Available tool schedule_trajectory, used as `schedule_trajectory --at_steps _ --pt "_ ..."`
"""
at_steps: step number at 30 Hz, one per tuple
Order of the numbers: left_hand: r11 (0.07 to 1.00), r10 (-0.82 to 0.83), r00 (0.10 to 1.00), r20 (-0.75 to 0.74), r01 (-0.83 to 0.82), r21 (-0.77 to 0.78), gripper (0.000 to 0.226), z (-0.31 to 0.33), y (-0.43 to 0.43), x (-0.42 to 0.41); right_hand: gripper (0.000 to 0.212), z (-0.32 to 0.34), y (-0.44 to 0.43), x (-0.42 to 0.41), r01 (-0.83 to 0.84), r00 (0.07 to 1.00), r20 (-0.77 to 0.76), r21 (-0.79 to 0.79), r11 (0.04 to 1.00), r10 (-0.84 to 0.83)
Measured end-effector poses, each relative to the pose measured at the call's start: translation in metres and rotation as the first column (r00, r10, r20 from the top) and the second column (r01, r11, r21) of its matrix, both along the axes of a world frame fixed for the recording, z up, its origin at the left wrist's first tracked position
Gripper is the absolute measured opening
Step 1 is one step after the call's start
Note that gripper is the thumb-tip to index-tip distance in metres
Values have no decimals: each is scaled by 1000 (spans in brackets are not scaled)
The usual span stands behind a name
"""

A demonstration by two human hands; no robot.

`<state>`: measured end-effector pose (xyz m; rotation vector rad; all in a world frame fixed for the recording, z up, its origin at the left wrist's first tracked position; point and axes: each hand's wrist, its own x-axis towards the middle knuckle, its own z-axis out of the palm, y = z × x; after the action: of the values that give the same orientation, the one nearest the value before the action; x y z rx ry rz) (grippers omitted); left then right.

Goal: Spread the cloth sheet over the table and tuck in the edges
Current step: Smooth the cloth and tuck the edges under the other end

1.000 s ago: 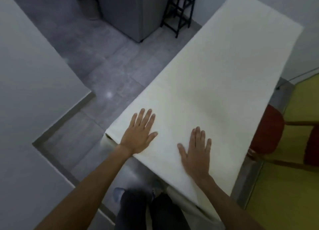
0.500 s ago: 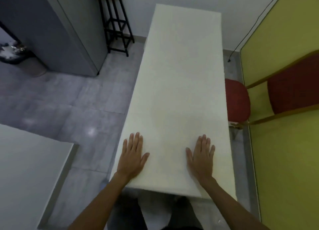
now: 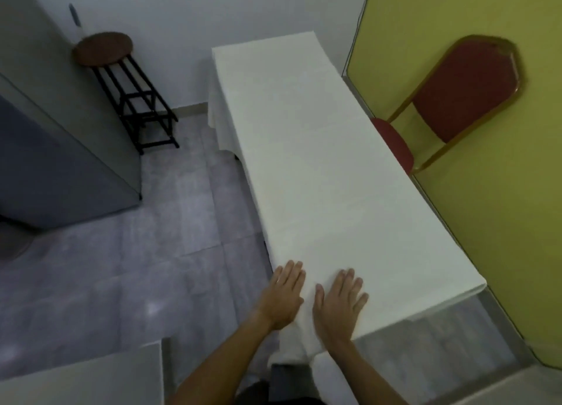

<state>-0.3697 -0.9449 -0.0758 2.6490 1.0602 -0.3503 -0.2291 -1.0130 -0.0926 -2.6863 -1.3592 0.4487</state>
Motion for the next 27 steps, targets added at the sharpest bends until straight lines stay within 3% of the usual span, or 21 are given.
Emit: schedule_trajectory --at_steps 7,11,15,19,23,27 --pt "974 -224 973 -49 225 17 61 -7 59 -12 66 -2 20 -41 294 955 -55 78 953 -290" --pt "932 -359 933 2 359 48 59 -13 95 -11 61 0 43 -58 396 916 -124 122 910 -382" --pt "887 -458 887 56 452 90 57 -15 135 -3 61 -6 75 -65 419 903 -140 91 903 -405" --pt "879 -475 872 118 477 13 59 -19 180 4 71 -10 89 -69 460 882 -94 -30 887 -461" --pt "779 -624 771 128 626 28 62 -25 233 2 77 -11 89 -69 448 893 -11 -58 892 -450" --pt "740 -663 730 165 673 -2 64 -26 286 -12 76 -7 90 -71 441 897 8 -70 895 -442"
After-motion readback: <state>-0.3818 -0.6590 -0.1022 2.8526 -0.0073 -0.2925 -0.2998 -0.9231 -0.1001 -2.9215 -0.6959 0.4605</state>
